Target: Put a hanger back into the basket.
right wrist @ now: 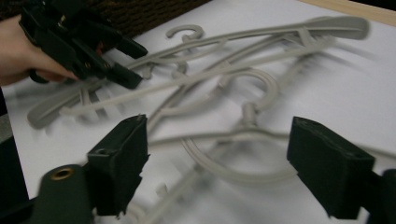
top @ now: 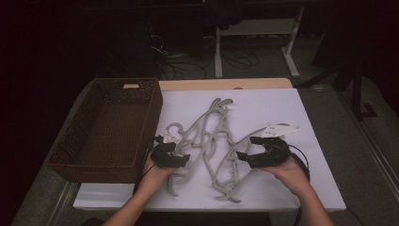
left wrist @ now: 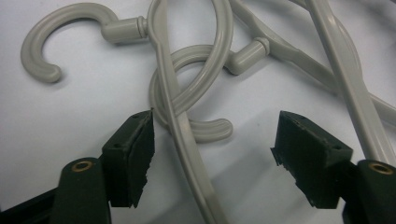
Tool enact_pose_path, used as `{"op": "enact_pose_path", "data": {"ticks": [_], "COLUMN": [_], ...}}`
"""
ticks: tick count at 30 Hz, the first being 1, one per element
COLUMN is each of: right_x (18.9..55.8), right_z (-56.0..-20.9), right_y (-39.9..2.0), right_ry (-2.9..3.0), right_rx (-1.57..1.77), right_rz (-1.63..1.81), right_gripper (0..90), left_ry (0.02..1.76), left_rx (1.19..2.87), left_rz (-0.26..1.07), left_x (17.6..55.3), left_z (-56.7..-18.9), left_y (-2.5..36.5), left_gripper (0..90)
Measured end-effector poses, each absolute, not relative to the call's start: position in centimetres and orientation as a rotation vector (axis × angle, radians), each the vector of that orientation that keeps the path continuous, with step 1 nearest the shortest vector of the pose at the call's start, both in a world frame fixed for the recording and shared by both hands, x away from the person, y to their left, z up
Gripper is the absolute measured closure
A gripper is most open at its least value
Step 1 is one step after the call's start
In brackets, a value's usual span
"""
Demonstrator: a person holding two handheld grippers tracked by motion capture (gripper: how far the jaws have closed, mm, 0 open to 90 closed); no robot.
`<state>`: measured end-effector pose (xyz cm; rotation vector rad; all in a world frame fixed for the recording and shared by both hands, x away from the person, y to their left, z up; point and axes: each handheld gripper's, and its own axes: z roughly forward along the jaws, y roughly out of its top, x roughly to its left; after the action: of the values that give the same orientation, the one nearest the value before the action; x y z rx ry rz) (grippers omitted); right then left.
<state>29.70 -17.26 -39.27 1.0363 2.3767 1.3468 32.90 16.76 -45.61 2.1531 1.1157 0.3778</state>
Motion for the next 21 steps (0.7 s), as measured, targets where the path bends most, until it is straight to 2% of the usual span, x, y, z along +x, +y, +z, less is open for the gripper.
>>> {"op": "enact_pose_path", "data": {"ticks": [4,6,7,11,16,21], "right_x": [31.5,33.3,33.3,35.6,37.1,37.2], "right_z": [-39.2,-39.3,-39.3,-40.0,-41.9,-42.6], "right_y": [-14.5,-12.4,-12.4,-9.5,-6.8,-6.4], "right_ry": [2.393,2.405,2.405,2.461,2.507,2.528], "right_rx": [1.017,1.019,1.019,0.996,0.971,0.960], "right_rz": [1.326,1.331,1.331,1.298,1.197,1.166], "right_gripper": [36.6,51.3,51.3,69.2,82.1,87.8], "left_ry": [1.123,1.123,1.127,1.128,1.129,1.139], "left_rx": [2.142,2.146,2.140,2.141,2.144,2.137], "left_rz": [0.362,0.372,0.372,0.381,0.384,0.386], "left_x": [32.6,32.6,32.6,32.6,32.6,32.7], "left_z": [-45.8,-45.8,-45.9,-45.9,-45.9,-45.9], "left_y": [16.9,16.9,16.9,16.9,16.9,16.9], "left_gripper": [26.4,26.3,26.3,26.6,26.8,27.8]}}
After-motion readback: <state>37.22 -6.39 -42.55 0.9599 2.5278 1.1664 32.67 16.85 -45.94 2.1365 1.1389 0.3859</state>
